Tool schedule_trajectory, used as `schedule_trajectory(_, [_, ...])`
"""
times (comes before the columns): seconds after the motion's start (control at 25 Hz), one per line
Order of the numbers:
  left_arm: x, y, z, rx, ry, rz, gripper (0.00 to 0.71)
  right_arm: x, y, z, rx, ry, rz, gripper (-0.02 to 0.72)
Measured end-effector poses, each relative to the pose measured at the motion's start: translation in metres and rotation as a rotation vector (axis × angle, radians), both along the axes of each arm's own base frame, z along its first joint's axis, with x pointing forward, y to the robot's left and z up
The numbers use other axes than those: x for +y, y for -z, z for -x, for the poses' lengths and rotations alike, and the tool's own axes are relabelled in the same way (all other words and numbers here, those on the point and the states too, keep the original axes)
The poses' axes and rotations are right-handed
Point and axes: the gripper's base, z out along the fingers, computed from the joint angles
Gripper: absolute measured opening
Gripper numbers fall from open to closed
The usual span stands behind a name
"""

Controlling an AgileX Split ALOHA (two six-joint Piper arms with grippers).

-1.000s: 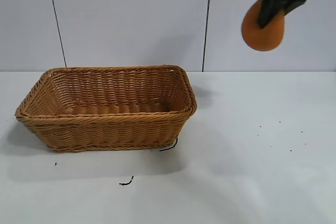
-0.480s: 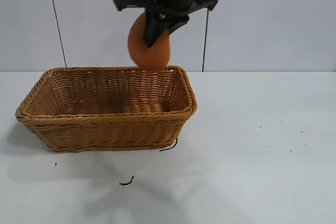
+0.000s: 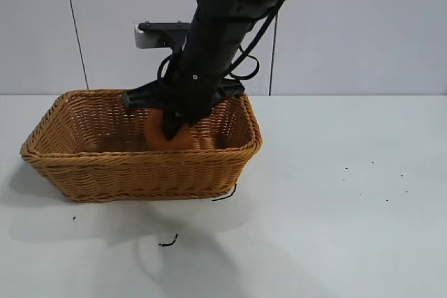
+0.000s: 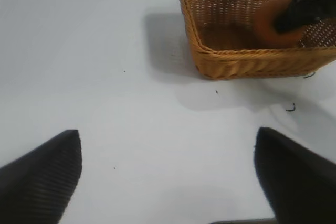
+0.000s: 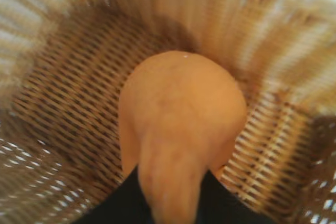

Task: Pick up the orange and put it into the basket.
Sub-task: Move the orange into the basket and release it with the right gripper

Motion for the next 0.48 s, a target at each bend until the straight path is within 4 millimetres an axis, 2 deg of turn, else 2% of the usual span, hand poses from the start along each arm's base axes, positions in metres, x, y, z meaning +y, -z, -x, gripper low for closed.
schedule_trajectory(0.04, [0.0,0.0,0.0,0.0,0.0,0.0,0.639,0.0,0.0,0.0,0.001,0.001,-0.001,0.101])
schedule_trajectory(0.12, [0.0,0.0,0.0,0.0,0.0,0.0,0.639,0.0,0.0,0.0,0.003,0.001,-0.001,0.244])
schedule_trajectory(0.2, [0.0,0.0,0.0,0.0,0.0,0.0,0.639,-0.001,0.001,0.001,0.015,-0.002,0.007,0.491])
schedule_trajectory(0.24, [0.0,0.0,0.0,0.0,0.0,0.0,0.639,-0.001,-0.001,0.002,0.021,-0.008,0.014,0.575])
schedule_trajectory(0.36, [0.0,0.0,0.0,0.0,0.0,0.0,0.639,-0.003,-0.013,0.005,0.041,-0.018,0.028,0.667])
schedule_trajectory(0.48, [0.0,0.0,0.0,0.0,0.0,0.0,0.639,-0.004,-0.04,0.001,0.032,-0.026,0.036,0.687])
